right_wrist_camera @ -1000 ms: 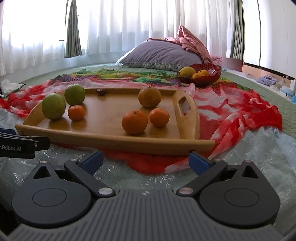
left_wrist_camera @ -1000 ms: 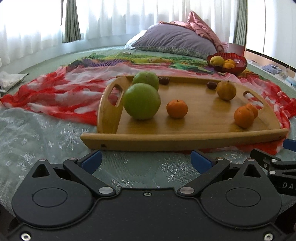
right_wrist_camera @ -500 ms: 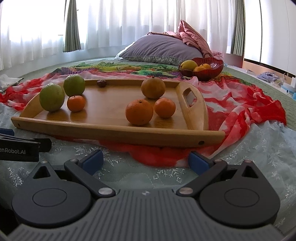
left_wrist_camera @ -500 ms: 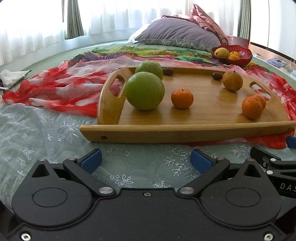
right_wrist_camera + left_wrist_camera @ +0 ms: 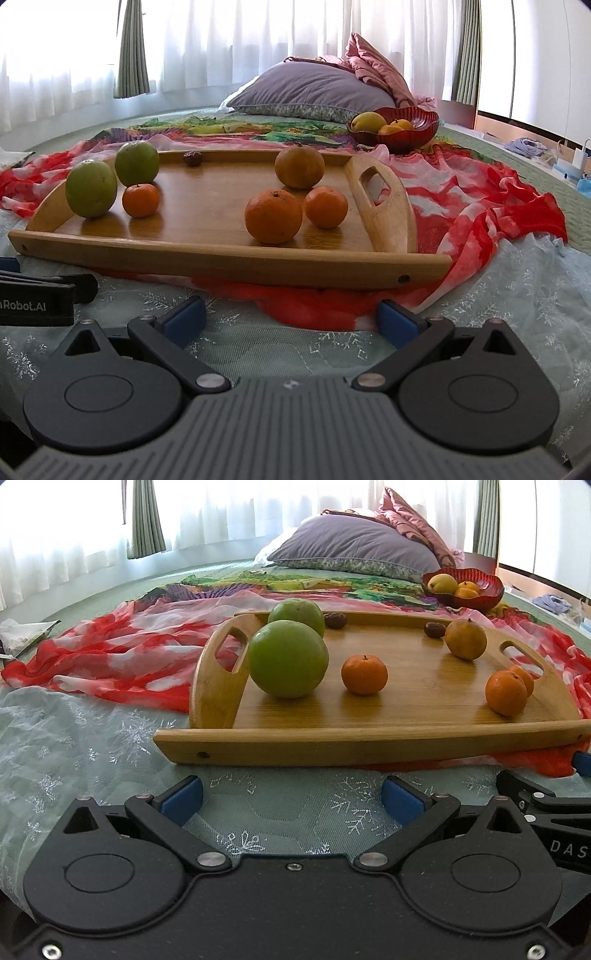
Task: Organize fruits
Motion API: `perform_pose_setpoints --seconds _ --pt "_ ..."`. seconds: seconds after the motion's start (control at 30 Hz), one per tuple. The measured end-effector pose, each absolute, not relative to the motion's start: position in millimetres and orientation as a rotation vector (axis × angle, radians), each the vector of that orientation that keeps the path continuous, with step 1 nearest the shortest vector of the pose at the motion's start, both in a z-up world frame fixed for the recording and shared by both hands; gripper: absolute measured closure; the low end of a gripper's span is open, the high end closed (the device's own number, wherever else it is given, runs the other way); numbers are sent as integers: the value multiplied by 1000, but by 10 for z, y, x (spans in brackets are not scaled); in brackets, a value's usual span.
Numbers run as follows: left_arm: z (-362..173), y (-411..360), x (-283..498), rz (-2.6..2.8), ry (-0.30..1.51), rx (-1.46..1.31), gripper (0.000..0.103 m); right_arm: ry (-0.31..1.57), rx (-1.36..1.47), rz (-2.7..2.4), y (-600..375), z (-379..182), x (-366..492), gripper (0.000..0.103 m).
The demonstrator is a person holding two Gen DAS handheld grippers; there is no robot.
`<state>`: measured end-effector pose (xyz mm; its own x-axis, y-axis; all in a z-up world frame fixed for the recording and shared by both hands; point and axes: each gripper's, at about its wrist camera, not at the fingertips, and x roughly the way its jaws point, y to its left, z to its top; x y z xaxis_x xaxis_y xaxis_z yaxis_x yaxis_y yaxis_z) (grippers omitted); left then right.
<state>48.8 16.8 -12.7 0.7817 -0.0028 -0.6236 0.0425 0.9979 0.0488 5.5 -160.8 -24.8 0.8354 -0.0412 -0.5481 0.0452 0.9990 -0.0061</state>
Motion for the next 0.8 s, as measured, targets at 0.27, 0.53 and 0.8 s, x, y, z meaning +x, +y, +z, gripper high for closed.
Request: perform_pose_setpoints --seconds 0.27,0.53,0.8 --pt "-138 169 514 -19 685 55 0 588 -17 -54 -1564 -263 74 0" --pt "-144 180 535 -20 688 54 0 611 -9 -53 -1574 -244 113 0" --pt "-139 185 557 -19 707 47 0 610 -12 -55 -1569 -250 115 0"
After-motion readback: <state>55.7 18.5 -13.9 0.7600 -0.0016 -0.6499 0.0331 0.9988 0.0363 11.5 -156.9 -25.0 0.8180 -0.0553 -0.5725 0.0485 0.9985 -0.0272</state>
